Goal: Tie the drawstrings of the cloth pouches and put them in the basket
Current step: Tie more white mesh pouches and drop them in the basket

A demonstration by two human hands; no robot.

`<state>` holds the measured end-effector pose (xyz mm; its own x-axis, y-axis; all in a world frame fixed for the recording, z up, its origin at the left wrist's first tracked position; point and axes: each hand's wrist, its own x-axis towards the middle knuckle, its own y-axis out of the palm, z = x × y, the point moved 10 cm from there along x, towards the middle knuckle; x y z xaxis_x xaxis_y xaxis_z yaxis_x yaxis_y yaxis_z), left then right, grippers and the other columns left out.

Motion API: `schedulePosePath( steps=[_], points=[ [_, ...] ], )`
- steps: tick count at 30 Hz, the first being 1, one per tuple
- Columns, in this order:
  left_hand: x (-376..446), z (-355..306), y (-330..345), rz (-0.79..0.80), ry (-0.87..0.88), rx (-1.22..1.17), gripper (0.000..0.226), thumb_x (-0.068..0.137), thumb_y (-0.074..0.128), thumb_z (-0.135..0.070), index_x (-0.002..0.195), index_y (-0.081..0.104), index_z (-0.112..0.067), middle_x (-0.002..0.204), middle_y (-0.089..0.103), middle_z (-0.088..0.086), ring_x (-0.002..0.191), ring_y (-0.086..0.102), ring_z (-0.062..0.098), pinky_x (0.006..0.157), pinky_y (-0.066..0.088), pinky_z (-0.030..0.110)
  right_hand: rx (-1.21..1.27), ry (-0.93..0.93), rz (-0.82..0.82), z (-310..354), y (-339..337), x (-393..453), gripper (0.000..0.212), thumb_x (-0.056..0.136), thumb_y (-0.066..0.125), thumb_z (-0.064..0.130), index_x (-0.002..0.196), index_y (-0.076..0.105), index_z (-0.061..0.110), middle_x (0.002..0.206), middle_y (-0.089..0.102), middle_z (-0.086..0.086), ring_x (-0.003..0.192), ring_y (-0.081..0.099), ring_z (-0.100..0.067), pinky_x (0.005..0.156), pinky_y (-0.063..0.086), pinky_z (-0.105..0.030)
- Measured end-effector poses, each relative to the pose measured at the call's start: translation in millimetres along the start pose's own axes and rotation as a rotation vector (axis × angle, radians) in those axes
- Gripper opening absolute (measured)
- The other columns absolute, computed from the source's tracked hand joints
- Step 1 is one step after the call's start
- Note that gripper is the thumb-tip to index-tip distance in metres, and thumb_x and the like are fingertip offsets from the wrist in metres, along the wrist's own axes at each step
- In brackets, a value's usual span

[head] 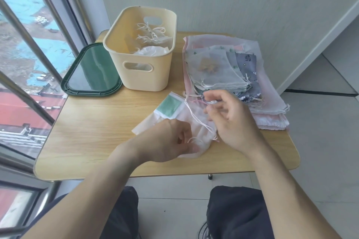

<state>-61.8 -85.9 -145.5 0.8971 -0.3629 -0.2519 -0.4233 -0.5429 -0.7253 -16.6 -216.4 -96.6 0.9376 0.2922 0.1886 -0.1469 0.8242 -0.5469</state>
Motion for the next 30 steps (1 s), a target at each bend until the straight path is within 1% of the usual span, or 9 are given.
schedulePosePath(
  steps=[2, 4, 6, 9, 12, 19, 23, 27, 30],
  points=[
    [0, 2, -3, -0.001, 0.000, -0.065, 0.025, 0.089, 0.067, -0.048, 0.078, 0.057, -0.028, 0.080, 0.061, -0.013, 0.080, 0.060, 0.010, 0.075, 0.050, 0.026, -0.135, 0.058, -0.098, -5, -19, -1, 0.008, 0.095, 0.066, 0.031, 0.098, 0.068, 0.024, 0.092, 0.070, 0.012, 0.082, 0.064, 0.001, 0.073, 0.051, -0.018],
    [0, 4, -4, 0.007, -0.006, -0.140, 0.023, 0.093, 0.064, -0.041, 0.079, 0.058, -0.025, 0.079, 0.067, -0.010, 0.077, 0.063, 0.013, 0.078, 0.053, 0.032, -0.215, 0.171, -0.014, -21, -23, -3, 0.025, 0.088, 0.071, 0.049, 0.084, 0.069, 0.025, 0.075, 0.070, 0.008, 0.072, 0.063, -0.003, 0.064, 0.048, -0.019],
    [1, 3, -6, 0.005, 0.003, -0.206, 0.019, 0.098, 0.059, -0.031, 0.082, 0.058, -0.020, 0.079, 0.072, -0.006, 0.074, 0.066, 0.016, 0.080, 0.055, 0.039, -0.168, 0.231, 0.135, -30, -16, -6, 0.033, 0.081, 0.074, 0.057, 0.081, 0.071, 0.024, 0.074, 0.071, 0.004, 0.067, 0.064, -0.006, 0.064, 0.050, -0.023],
    [2, -3, -10, -0.038, 0.024, -0.244, 0.015, 0.100, 0.055, -0.022, 0.086, 0.055, -0.018, 0.076, 0.073, -0.005, 0.068, 0.066, 0.014, 0.075, 0.054, 0.034, -0.098, 0.234, 0.232, -30, -5, -9, 0.027, 0.080, 0.079, 0.051, 0.083, 0.075, 0.024, 0.072, 0.070, 0.006, 0.059, 0.056, 0.000, 0.059, 0.046, -0.018],
    [2, -10, -13, -0.091, 0.060, -0.207, 0.016, 0.100, 0.054, -0.015, 0.085, 0.051, -0.021, 0.072, 0.070, -0.007, 0.062, 0.060, 0.007, 0.067, 0.050, 0.027, -0.220, 0.218, 0.291, -31, 5, -10, 0.016, 0.087, 0.076, 0.041, 0.079, 0.075, 0.027, 0.070, 0.070, 0.008, 0.056, 0.053, 0.003, 0.057, 0.041, -0.016],
    [-1, -22, -36, -0.363, 0.170, -0.134, 0.011, 0.094, 0.062, -0.012, 0.089, 0.056, -0.020, 0.070, 0.061, -0.012, 0.062, 0.055, 0.001, 0.057, 0.037, 0.013, -0.247, 0.071, 0.313, -4, 38, -8, 0.015, 0.100, 0.059, 0.024, 0.086, 0.064, 0.022, 0.089, 0.058, 0.009, 0.075, 0.053, -0.001, 0.064, 0.037, -0.015],
    [-7, -19, -51, -0.487, 0.179, -0.115, 0.014, 0.090, 0.069, -0.015, 0.085, 0.057, -0.019, 0.063, 0.050, -0.019, 0.054, 0.049, -0.004, 0.051, 0.030, 0.012, -0.029, 0.104, 0.299, -6, 41, -5, 0.013, 0.101, 0.061, 0.025, 0.095, 0.071, 0.018, 0.084, 0.073, 0.009, 0.075, 0.067, -0.005, 0.070, 0.052, -0.025],
    [-9, -13, -61, -0.584, 0.162, -0.130, 0.017, 0.084, 0.077, -0.024, 0.080, 0.062, -0.017, 0.062, 0.054, -0.019, 0.058, 0.047, -0.001, 0.053, 0.031, 0.012, 0.247, 0.195, 0.321, -9, 41, -8, 0.016, 0.100, 0.062, 0.020, 0.100, 0.074, 0.009, 0.059, 0.057, 0.005, 0.049, 0.043, -0.006, 0.052, 0.034, -0.019],
    [-8, -16, -61, -0.591, 0.184, -0.110, 0.017, 0.080, 0.076, -0.029, 0.078, 0.063, -0.019, 0.074, 0.057, -0.009, 0.067, 0.050, 0.006, 0.058, 0.035, 0.015, 0.338, 0.250, 0.452, -10, 51, -15, 0.017, 0.102, 0.058, 0.013, 0.102, 0.072, 0.005, 0.072, 0.043, -0.013, 0.055, 0.036, -0.012, 0.052, 0.030, -0.025]
  ],
)
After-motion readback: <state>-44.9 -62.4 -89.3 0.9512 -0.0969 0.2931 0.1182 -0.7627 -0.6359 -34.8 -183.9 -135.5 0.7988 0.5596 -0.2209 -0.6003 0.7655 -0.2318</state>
